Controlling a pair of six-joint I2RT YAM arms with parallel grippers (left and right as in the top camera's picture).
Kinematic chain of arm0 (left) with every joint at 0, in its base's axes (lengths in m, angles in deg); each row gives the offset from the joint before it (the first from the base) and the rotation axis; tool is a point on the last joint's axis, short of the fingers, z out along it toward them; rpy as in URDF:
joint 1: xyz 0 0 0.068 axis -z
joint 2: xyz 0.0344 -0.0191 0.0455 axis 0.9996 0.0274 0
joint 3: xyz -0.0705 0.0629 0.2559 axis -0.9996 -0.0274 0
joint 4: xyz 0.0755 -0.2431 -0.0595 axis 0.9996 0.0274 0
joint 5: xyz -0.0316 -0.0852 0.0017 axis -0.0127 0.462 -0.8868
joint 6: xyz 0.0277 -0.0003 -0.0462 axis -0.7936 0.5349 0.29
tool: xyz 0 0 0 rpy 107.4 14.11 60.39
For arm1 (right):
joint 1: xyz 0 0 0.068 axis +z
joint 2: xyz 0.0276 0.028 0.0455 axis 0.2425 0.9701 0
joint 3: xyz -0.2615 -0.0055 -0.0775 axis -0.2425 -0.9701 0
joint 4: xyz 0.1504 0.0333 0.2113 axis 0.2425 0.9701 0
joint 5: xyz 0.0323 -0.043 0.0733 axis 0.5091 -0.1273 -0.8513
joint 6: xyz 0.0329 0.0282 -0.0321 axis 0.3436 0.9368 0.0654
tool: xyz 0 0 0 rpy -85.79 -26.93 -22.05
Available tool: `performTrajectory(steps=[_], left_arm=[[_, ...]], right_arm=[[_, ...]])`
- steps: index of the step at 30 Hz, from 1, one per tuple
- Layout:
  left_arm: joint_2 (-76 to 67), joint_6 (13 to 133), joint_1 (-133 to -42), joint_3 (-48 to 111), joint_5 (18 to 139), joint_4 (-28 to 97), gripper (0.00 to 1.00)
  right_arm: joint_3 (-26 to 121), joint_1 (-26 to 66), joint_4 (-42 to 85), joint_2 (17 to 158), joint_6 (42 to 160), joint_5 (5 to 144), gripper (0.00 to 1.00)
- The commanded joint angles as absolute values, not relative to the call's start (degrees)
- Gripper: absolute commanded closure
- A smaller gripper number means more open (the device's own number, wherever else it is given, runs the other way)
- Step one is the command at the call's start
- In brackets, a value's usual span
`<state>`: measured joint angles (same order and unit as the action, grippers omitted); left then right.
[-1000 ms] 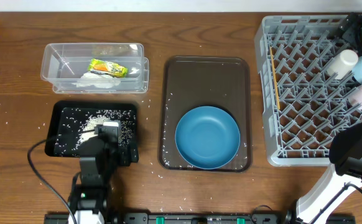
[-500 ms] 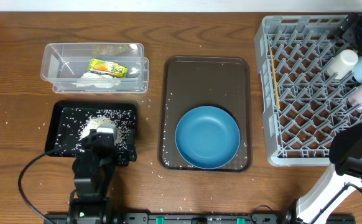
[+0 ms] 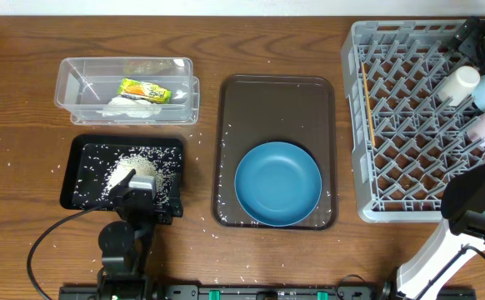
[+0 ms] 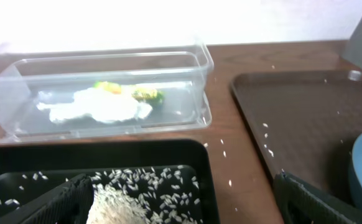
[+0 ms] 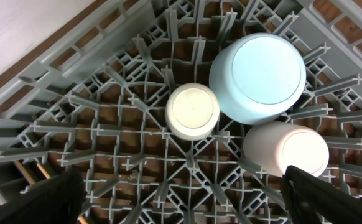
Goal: Sort waste into correct bins and load items into the dishwasher rack
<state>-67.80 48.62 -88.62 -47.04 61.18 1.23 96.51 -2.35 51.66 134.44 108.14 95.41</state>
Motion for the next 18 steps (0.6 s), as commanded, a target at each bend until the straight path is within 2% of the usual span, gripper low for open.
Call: performTrajectory(steps=[1,9,18], left_arm=[[-70.3,47.6,-88.5,-48.2,60.6,3.2,0.05],[-75.7,47.6,-88.5,-48.2,60.7,2.8,0.05],[-75.7,47.6,-88.5,-48.2,60.8,3.0,0.05]], right_arm=[[97.0,-2.2,51.6,134.2,108.9,95.9,0.01],[97.0,-2.2,51.6,134.2,108.9,95.9,0.01],[97.0,-2.2,51.6,134.2,108.9,95.9,0.01]])
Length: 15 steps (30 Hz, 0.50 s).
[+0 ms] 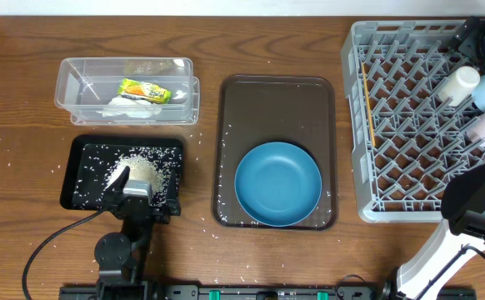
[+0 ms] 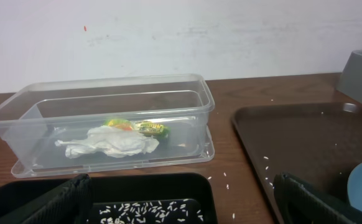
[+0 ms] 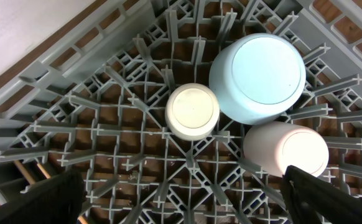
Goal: Sort waste into correct bins and load items into the dishwasher rack
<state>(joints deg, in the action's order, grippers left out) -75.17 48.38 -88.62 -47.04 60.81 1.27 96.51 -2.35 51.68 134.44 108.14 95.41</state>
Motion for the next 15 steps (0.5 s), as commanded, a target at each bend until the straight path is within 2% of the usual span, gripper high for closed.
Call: performTrajectory(steps=[1,15], left_arm=[[-75.7,47.6,-88.5,-48.2,60.7,3.0,0.05],[-75.6,47.6,-88.5,-48.2,60.8,3.0,0.05]], right_arm=[[97.0,-2.2,51.6,134.2,108.9,95.9,0.01],[97.0,-2.2,51.6,134.2,108.9,95.9,0.01]])
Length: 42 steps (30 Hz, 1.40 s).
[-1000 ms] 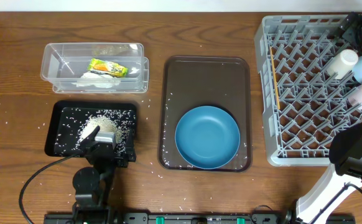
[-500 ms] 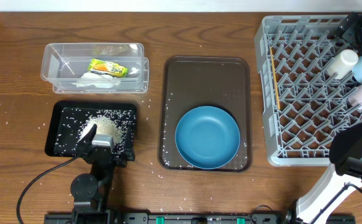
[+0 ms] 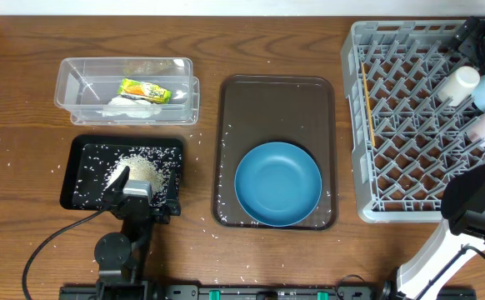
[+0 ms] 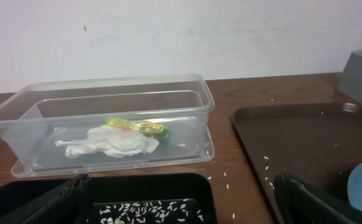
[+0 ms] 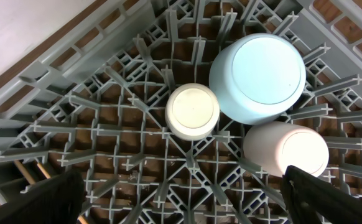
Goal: Sort waste into correct bins and load items into the dishwasher rack
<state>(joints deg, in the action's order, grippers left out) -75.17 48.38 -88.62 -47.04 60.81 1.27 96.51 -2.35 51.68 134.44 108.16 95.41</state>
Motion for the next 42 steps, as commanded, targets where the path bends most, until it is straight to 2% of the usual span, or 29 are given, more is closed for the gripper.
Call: performTrajectory(steps=[1,12,19,22,26,30,35,42], left_arm=[[-75.6,47.6,-88.5,-48.2,60.8,3.0,0.05],[-75.6,47.6,-88.5,-48.2,60.7,3.0,0.05],[-75.6,47.6,-88.5,-48.2,60.8,3.0,0.05],[-75.6,47.6,-88.5,-48.2,60.8,3.0,0.05],[-75.6,47.6,-88.5,-48.2,60.7,3.0,0.05],[-75.6,47.6,-88.5,-48.2,60.8,3.0,0.05],[-75.6,47.6,-88.5,-48.2,60.8,3.0,0.05],[-75.6,47.6,-88.5,-48.2,60.8,3.0,0.05]], right_arm=[[97.0,-2.2,51.6,134.2,108.9,95.9,0.01],[97.0,-2.2,51.5,134.2,109.4,95.1,0.01],[97.0,-2.0,53.1,134.4,111.3,69.5,0.01],[97.0,-2.0,55.3,134.4,100.9,56.1,0.01],[97.0,-2.0,60.9,134.3,93.7,44.5,0.01],[97.0,-2.0,68.0,132.8,91.2,46.9,0.01],[97.0,-0.7,75.0,126.8,89.5,57.0,0.01],[96.9,9.1,78.4,116.4,87.2,67.7,0.01]])
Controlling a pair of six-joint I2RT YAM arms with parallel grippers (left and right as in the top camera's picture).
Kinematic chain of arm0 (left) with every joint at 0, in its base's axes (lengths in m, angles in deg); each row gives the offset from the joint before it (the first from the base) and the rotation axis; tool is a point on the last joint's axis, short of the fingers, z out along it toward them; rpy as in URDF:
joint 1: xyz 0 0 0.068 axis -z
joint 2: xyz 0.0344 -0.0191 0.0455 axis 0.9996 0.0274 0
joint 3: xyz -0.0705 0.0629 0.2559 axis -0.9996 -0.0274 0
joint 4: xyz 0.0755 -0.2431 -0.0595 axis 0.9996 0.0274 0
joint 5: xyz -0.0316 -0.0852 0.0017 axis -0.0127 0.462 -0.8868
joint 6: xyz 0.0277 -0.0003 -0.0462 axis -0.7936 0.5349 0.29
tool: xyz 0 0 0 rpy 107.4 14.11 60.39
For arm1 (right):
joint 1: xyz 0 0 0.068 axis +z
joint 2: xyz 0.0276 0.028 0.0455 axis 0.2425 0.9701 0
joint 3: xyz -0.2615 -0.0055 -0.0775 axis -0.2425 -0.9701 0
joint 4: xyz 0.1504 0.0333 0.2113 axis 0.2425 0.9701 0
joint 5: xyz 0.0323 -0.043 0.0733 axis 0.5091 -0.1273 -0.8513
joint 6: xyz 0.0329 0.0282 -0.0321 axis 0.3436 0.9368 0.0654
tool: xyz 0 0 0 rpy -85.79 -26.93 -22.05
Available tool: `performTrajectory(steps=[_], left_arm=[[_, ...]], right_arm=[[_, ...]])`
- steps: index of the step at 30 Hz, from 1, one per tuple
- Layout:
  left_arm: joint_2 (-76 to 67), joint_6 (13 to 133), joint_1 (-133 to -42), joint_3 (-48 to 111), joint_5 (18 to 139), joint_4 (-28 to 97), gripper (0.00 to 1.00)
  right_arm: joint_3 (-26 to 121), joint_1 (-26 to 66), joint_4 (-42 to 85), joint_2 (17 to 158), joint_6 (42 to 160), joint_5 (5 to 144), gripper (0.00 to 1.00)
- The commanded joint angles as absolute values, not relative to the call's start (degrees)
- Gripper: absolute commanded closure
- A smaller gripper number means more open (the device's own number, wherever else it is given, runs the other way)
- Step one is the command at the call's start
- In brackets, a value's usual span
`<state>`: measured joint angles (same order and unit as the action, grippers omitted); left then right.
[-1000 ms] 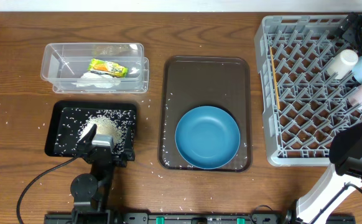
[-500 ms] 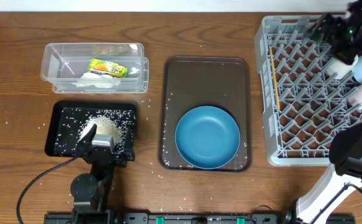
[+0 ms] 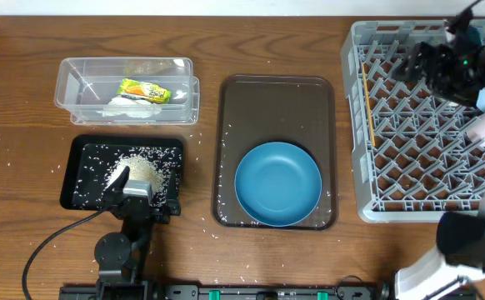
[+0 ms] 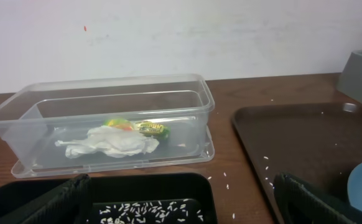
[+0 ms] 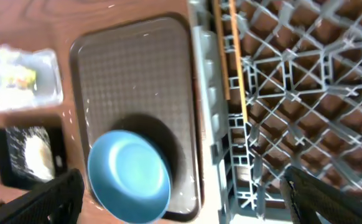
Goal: Sort waste into correct bins and load items into the dishwasher rack
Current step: 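Reach the right gripper to the blue plate and grasp its rim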
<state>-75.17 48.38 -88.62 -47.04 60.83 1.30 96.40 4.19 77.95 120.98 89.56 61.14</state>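
A blue bowl [image 3: 277, 183] sits on the near half of the brown tray [image 3: 276, 96]; the right wrist view shows the bowl [image 5: 129, 176] too. The grey dishwasher rack [image 3: 397, 158] stands at the right, with a pink cup [image 3: 482, 128] and a light blue cup at its right side. My right gripper [image 3: 422, 60] hangs open and empty over the rack's far left part. My left gripper [image 3: 136, 196] rests open at the near edge of the black tray [image 3: 84, 167], which holds rice [image 3: 142, 167]. A clear bin [image 3: 127, 90] holds a green-yellow wrapper [image 3: 144, 90] and a tissue [image 4: 109, 141].
An orange stick [image 5: 231, 59] lies along the rack's left side. Loose rice grains are scattered on the wooden table [image 3: 26, 108] and on the brown tray. The left arm's cable [image 3: 47, 242] loops over the near left table. A white wall [image 4: 181, 31] stands behind the bin.
My right gripper has moved from above the cups at the rack's far right corner to over the rack's far left part; its camera now faces the tray and bowl. The left arm has not moved.
At first my left gripper sat low over the rice tray and my right hung open over the cups in the rack. The left then drew back to the tray's near edge and stayed there. The right held still, and now it is over the rack's left part.
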Motion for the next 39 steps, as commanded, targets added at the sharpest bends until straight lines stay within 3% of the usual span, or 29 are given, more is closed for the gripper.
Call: performTrajectory(steps=[1,10,18,21,24,27,30,39], left_arm=[[-75.6,47.6,-88.5,-48.2,60.7,3.0,0.05],[-75.6,47.6,-88.5,-48.2,60.8,3.0,0.05],[-75.6,47.6,-88.5,-48.2,60.8,3.0,0.05],[-75.6,47.6,-88.5,-48.2,60.8,3.0,0.05],[-75.6,47.6,-88.5,-48.2,60.8,3.0,0.05],[-75.6,47.6,-88.5,-48.2,60.8,3.0,0.05],[-75.6,47.6,-88.5,-48.2,60.7,3.0,0.05],[-75.6,47.6,-88.5,-48.2,60.8,3.0,0.05]], right_arm=[[96.9,10.5,78.4,115.8,87.2,68.9,0.01],[96.8,26.2,75.3,115.8,87.2,69.3,0.01],[96.8,34.8,68.0,116.2,87.2,63.2,0.01],[96.8,38.0,66.9,117.7,87.2,61.9,0.06],[96.8,40.9,68.0,120.5,87.4,67.7,0.21],[96.8,43.2,70.8,124.7,90.7,78.5,0.20],[96.8,44.2,73.6,130.0,92.8,81.7,0.12],[96.8,47.0,75.6,142.2,91.0,62.9,0.15]])
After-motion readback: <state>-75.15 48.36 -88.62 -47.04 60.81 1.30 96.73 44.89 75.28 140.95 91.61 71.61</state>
